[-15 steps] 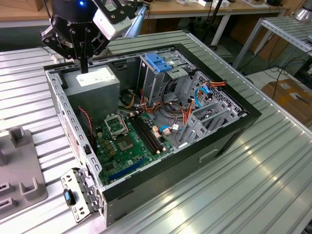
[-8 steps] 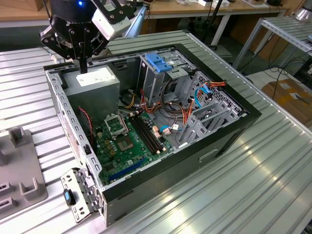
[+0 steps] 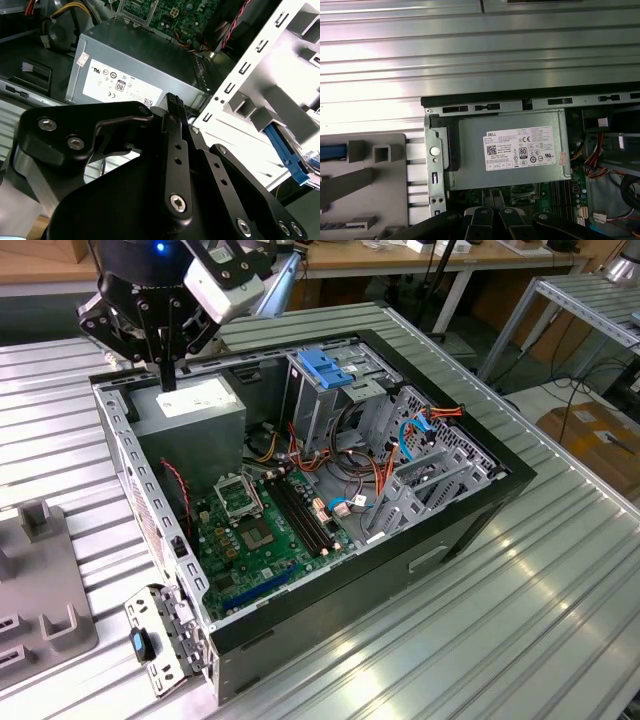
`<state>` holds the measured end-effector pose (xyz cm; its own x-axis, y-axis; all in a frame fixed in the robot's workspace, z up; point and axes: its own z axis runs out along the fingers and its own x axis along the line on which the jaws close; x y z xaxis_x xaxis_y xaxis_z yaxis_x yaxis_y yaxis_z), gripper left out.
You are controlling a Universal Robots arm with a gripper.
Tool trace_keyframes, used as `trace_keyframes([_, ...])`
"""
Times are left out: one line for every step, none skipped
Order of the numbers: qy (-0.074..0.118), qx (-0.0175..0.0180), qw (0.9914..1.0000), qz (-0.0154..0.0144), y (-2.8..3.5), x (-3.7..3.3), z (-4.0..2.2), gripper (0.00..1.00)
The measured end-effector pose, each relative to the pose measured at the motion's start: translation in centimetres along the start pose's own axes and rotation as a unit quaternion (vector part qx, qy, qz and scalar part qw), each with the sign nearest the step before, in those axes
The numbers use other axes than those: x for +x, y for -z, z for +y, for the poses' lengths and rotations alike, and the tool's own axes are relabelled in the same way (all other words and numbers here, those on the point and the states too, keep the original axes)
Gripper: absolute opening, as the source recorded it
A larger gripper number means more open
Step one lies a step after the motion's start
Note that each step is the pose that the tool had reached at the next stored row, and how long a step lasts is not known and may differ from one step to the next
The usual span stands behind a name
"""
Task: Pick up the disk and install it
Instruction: 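Reach for the disk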
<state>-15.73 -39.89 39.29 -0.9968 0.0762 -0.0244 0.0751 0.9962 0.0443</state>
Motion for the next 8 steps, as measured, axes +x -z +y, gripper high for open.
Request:
trace_keyframes([0.0, 0.0, 1.0, 0.0, 0.0, 0.08, -0.01, 0.11])
trace_keyframes([0.0, 0.0, 1.0, 0.0, -0.01, 0.17, -0.01, 0.11])
trace_keyframes([0.0, 0.0, 1.0, 0.0, -0.01, 0.24, -0.02, 0.11])
trace_keyframes([0.0, 0.0, 1.0, 0.0, -0.01, 0.33, -0.03, 0.11])
trace_keyframes([0.0, 0.0, 1.0, 0.0, -0.01, 0.41, -0.03, 0.11])
trace_keyframes([0.0, 0.0, 1.0, 0.0, -0.01, 0.5, -0.04, 0.11])
trace_keyframes([0.0, 0.0, 1.0, 0.0, -0.01, 0.57, -0.04, 0.11])
trace_keyframes([0.0, 0.0, 1.0, 0.0, -0.01, 0.65, -0.05, 0.11])
